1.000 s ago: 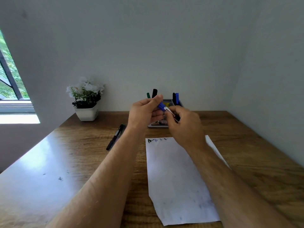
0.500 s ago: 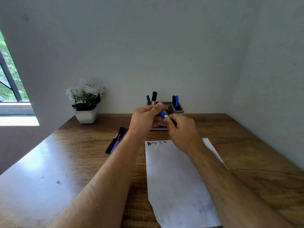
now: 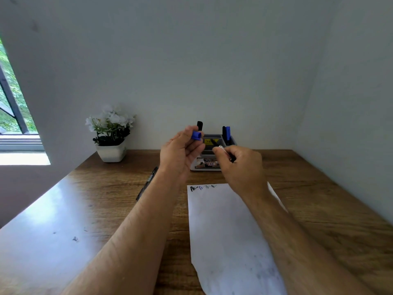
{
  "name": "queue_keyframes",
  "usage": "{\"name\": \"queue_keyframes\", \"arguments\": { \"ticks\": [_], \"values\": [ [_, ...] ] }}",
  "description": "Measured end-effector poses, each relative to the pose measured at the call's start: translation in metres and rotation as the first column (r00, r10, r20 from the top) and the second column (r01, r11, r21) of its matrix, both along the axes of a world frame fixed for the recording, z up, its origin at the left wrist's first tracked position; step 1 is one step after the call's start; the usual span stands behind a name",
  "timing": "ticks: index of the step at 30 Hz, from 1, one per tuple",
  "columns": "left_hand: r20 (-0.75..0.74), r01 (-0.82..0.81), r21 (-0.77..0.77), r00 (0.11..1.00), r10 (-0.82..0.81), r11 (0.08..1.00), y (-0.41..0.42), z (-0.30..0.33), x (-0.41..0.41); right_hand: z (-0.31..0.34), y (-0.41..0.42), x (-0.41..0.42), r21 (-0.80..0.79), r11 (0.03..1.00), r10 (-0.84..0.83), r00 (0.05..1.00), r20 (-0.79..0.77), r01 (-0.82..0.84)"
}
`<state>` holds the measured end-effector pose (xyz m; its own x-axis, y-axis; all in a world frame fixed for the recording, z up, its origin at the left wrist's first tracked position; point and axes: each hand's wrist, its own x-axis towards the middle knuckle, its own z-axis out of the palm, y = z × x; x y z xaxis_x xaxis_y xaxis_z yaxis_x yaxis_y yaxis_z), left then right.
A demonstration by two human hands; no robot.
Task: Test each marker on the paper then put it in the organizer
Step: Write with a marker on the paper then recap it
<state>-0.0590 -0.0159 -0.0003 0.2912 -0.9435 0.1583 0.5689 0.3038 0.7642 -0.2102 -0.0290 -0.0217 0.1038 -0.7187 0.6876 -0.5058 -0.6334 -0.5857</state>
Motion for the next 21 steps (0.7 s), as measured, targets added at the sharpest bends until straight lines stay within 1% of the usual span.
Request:
{"name": "queue_keyframes", "arguments": {
  "ticks": [2, 3, 6, 8, 10, 12, 15, 16, 17, 18, 19, 20, 21],
  "values": [
    [-0.095, 0.036, -0.025, 0.995, -0.038, 0.999, 0.002, 0.002, 0.001, 0.000, 0.000, 0.000, -0.004, 1.000, 0.021, 0.994, 0.111, -0.021],
    [-0.125, 0.060, -0.031, 0.990, -0.063, 0.998, 0.003, 0.002, 0.001, 0.000, 0.000, -0.001, 0.020, 0.999, 0.042, 0.985, 0.170, -0.046],
    [-0.186, 0.127, -0.039, 0.974, -0.132, 0.991, 0.005, 0.001, 0.001, 0.002, 0.000, -0.001, 0.134, 0.972, 0.134, 0.919, 0.370, -0.195],
    [-0.235, 0.159, -0.037, 0.958, -0.164, 0.986, 0.005, -0.001, 0.001, 0.007, 0.003, -0.003, 0.147, 0.931, 0.220, 0.835, 0.504, -0.334],
    [-0.283, 0.178, -0.026, 0.943, -0.178, 0.984, 0.004, -0.002, 0.002, 0.013, 0.005, -0.005, 0.126, 0.895, 0.270, 0.744, 0.611, -0.428],
    [-0.296, 0.187, -0.012, 0.938, -0.182, 0.982, 0.004, -0.004, 0.003, 0.017, 0.006, -0.008, 0.133, 0.855, 0.270, 0.648, 0.712, -0.502],
    [-0.254, 0.223, 0.016, 0.944, -0.212, 0.975, 0.003, -0.006, 0.006, 0.017, 0.005, -0.011, 0.126, 0.762, 0.246, 0.464, 0.851, -0.635],
    [-0.238, 0.239, 0.028, 0.945, -0.226, 0.971, 0.002, -0.006, 0.006, 0.017, 0.004, -0.011, 0.122, 0.745, 0.233, 0.427, 0.874, -0.656],
    [-0.227, 0.251, 0.040, 0.945, -0.236, 0.967, 0.002, -0.007, 0.007, 0.017, 0.004, -0.012, 0.132, 0.744, 0.215, 0.421, 0.881, -0.655],
    [-0.218, 0.259, 0.054, 0.946, -0.242, 0.964, 0.001, -0.007, 0.007, 0.017, 0.003, -0.011, 0.161, 0.761, 0.191, 0.453, 0.871, -0.628],
    [-0.210, 0.266, 0.068, 0.946, -0.247, 0.962, 0.000, -0.008, 0.007, 0.016, 0.002, -0.010, 0.204, 0.795, 0.161, 0.523, 0.837, -0.571],
    [-0.202, 0.276, 0.084, 0.946, -0.255, 0.958, -0.001, -0.008, 0.007, 0.013, 0.000, -0.010, 0.251, 0.840, 0.126, 0.623, 0.772, -0.481],
    [-0.186, 0.292, 0.105, 0.945, -0.270, 0.950, -0.001, -0.009, 0.007, 0.009, -0.002, -0.010, 0.281, 0.888, 0.088, 0.735, 0.672, -0.364]
  ]
}}
